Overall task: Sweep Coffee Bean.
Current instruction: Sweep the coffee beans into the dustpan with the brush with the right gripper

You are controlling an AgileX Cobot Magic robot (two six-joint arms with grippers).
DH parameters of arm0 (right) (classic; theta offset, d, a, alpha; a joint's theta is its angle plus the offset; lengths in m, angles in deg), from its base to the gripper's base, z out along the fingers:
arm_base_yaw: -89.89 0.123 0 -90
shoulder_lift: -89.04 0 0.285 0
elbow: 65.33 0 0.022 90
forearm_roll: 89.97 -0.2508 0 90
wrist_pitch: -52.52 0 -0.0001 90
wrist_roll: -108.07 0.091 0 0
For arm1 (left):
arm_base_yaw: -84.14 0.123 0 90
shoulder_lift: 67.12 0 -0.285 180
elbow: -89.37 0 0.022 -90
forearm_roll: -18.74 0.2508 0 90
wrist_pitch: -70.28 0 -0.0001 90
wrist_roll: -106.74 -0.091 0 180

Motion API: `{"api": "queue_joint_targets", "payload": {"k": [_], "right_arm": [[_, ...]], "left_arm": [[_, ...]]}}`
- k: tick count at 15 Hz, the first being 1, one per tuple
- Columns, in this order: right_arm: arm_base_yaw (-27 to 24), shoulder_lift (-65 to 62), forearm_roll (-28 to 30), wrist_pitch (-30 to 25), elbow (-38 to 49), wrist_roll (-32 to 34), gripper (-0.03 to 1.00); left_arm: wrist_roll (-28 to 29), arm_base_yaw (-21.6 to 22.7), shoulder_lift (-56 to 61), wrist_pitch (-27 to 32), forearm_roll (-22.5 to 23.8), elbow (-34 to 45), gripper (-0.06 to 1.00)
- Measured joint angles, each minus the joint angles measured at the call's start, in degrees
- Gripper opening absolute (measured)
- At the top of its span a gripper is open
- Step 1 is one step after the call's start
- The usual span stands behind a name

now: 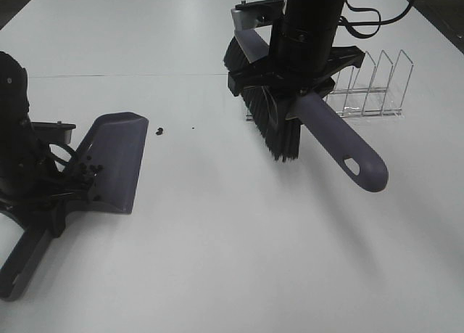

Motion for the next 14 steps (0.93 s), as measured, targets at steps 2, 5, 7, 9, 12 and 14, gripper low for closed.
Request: {"api": "queue_joint_targets", "payload": {"k": [2,5,7,9,12,14], "right_arm": [[-0.2,0.0,0.1,0.8,-0.8,-0.2,0.32],[-0.2,1.6,-0.2,0.8,-5.3,-1.0,0.32],[-0.2,5.0,-1.0,0.7,-9.9,-2.0,0.32],[-0.2,11.5,-1.7,0.9,-18.4,-2.0,0.32],[-0.2,17.9,-2.8,1.3,-24.9,-2.1,0.32],[-0.2,22.6,-2.8,1.7,-29.9,-2.1,0.32]], "left_arm": [[0.3,0.0,-0.9,1.3,0.0,-3.9,0.31],[0.3,0.0,-3.8,5.9,0.0,-10.1,0.31],[0.3,0.0,-6.1,8.4,0.0,-13.1,0.31],[0.3,0.0,-7.6,9.3,0.5,-14.4,0.31],[0.3,0.0,-8.0,9.5,0.9,-14.6,0.31],[0.3,0.0,-8.0,9.5,0.9,-14.6,0.31]]}}
